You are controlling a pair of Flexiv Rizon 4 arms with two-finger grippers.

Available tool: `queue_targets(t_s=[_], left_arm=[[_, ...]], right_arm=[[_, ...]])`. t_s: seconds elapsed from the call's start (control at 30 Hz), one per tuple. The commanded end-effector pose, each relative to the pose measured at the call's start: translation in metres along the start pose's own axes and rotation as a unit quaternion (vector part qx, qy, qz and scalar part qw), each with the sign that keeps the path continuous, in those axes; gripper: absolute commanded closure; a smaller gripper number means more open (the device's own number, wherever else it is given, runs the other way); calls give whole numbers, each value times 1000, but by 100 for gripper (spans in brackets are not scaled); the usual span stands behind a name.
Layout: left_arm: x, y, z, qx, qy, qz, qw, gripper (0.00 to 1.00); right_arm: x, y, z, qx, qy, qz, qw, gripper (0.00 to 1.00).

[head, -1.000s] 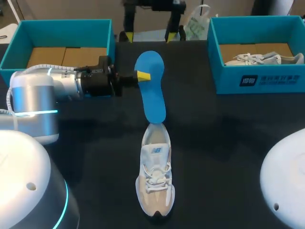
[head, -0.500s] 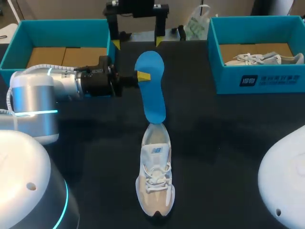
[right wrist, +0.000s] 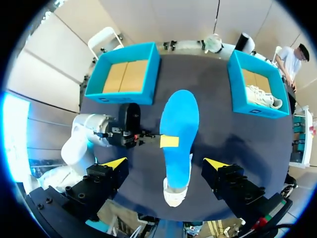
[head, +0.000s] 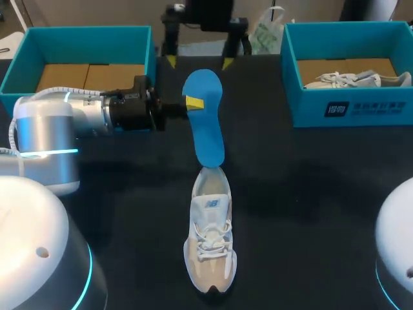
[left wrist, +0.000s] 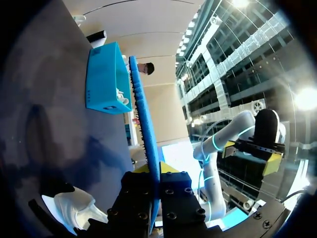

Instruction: Take the shoe out of the shoebox, open the shoe tongue, remove and reinsert the insole, then place the shoe into the shoebox

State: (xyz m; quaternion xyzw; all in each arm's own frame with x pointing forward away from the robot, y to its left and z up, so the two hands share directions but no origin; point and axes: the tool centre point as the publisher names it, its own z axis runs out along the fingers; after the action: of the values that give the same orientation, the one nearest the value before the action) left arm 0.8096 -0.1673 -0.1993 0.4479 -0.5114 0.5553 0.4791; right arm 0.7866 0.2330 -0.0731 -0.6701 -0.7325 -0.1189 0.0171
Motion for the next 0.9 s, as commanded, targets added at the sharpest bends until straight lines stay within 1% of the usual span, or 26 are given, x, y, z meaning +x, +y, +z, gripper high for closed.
queue_targets(t_s=[0.03, 0.1, 0.23, 0.27, 0.33, 0.47, 0.63, 0.77, 0.9], left_arm=[[-1, 0, 0, 0, 1, 0, 1000, 100], [-1, 0, 0, 0, 1, 0, 1000, 100], [-1, 0, 0, 0, 1, 0, 1000, 100], [-1, 0, 0, 0, 1, 0, 1000, 100], [-1, 0, 0, 0, 1, 0, 1000, 100], [-1, 0, 0, 0, 1, 0, 1000, 100], [-1, 0, 0, 0, 1, 0, 1000, 100], [-1, 0, 0, 0, 1, 0, 1000, 100], [-1, 0, 0, 0, 1, 0, 1000, 100]], right_arm=[[-35, -9, 6, -23, 277, 9, 960, 0], [-38, -9, 6, -31, 305, 10, 952, 0], [-46, -10, 11, -19, 348, 21, 937, 0], [-47, -11, 13, -24, 356, 22, 934, 0], [-49, -12, 16, -20, 371, 24, 928, 0], [-53, -15, 23, -32, 399, 19, 916, 0], [-62, -15, 30, -39, 427, 15, 903, 0], [-67, -14, 36, -56, 458, 5, 887, 0], [-71, -13, 45, -56, 482, 0, 874, 0]])
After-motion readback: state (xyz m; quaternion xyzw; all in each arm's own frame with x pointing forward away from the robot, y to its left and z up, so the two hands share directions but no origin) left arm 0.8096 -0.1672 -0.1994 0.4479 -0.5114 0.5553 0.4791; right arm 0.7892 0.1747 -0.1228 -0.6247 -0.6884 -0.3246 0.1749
